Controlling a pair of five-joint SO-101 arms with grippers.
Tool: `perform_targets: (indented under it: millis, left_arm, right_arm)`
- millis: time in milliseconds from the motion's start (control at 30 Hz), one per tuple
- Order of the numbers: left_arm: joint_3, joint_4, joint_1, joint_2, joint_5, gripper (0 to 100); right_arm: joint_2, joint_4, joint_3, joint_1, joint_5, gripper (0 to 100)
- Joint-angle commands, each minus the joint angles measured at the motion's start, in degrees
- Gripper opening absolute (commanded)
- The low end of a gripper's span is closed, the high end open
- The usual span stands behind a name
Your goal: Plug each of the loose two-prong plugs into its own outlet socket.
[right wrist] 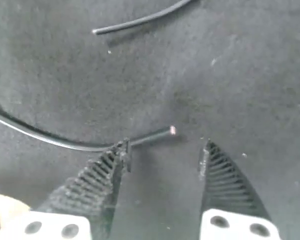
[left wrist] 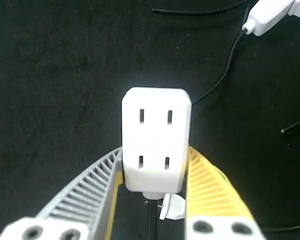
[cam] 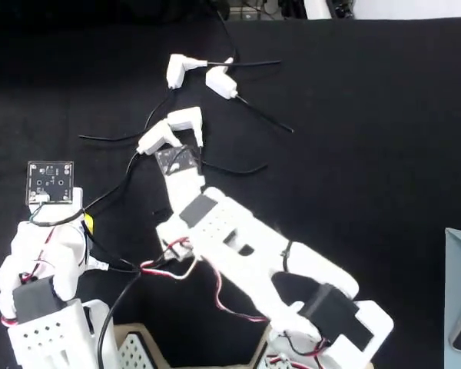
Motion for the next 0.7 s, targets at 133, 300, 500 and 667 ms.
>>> perform_targets:
  millis: [133, 300, 500, 667]
  left_arm:
    - [-0.5, 0.2, -0.5, -0.8, 0.0, 3]
    - [-0.5, 0.2, -0.5, -0.8, 0.1, 3]
    - [-0.5, 0.2, -0.5, -0.8, -0.2, 3]
    - [-0.5, 0.2, -0.5, -0.8, -0.2, 3]
  right_arm:
    - [-2.3, -8.1, 3.0, -1.1, -1.2, 21.4]
    - [-0.8, -12.2, 5.2, -0.8, -1.2, 14.9]
    - [0.6, -12.1, 5.1, -0.4, -1.2, 9.0]
    - [-4.3, -11.6, 5.5, 4.0, -0.6, 1.3]
